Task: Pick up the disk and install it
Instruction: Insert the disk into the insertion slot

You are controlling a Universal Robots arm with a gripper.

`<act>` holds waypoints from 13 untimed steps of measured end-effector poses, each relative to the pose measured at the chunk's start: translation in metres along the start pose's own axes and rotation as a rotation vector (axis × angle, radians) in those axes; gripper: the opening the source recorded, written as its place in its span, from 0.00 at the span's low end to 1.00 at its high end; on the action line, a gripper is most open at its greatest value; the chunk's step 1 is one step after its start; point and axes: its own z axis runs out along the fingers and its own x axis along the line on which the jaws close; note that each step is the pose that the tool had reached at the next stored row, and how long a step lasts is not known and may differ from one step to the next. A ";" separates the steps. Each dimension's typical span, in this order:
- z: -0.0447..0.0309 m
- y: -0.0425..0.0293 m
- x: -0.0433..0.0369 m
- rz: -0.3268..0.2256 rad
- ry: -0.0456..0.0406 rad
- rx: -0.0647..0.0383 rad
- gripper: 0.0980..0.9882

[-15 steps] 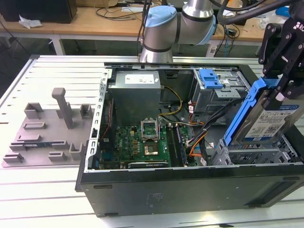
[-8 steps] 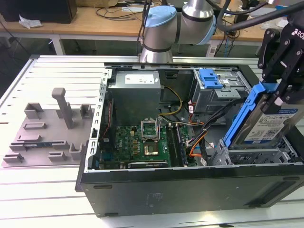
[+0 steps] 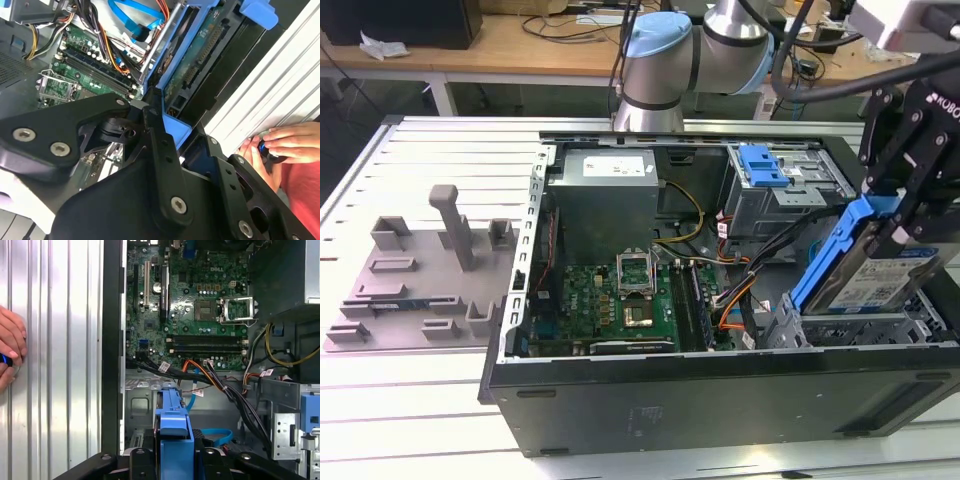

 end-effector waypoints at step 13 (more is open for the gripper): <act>0.0277 -0.0004 0.0089 0.000 -0.0008 0.000 0.52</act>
